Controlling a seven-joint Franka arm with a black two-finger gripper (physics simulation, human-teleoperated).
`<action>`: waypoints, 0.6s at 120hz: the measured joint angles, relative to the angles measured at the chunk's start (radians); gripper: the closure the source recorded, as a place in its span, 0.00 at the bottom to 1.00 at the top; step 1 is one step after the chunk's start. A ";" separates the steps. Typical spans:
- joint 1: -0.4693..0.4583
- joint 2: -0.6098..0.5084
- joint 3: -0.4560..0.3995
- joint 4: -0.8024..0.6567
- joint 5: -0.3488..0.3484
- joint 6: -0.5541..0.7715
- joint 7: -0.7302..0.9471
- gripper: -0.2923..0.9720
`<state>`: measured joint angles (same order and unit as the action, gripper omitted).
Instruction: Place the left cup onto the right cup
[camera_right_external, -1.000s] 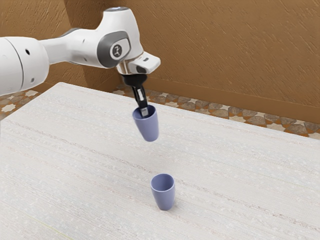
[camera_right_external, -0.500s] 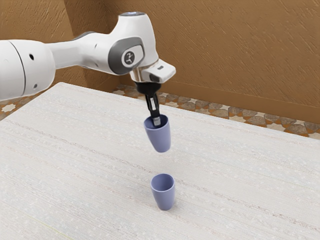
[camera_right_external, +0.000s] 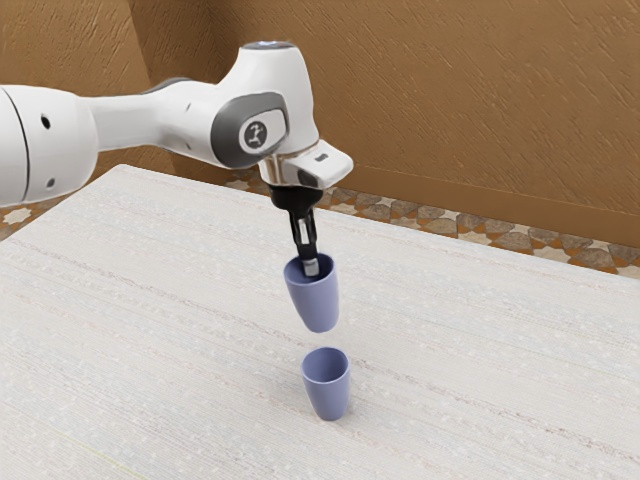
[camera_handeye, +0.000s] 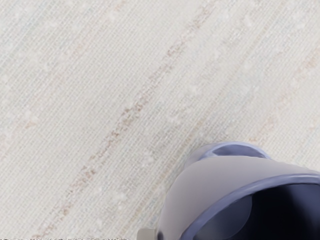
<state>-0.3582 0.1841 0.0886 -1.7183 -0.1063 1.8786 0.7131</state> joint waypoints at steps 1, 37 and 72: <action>-0.001 -0.001 0.000 -0.001 0.000 0.000 0.000 0.85; -0.022 -0.025 -0.002 -0.048 -0.001 0.002 -0.002 0.85; -0.030 -0.022 -0.004 -0.066 -0.001 0.010 -0.003 0.85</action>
<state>-0.3880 0.1623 0.0841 -1.7840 -0.1070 1.8882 0.7101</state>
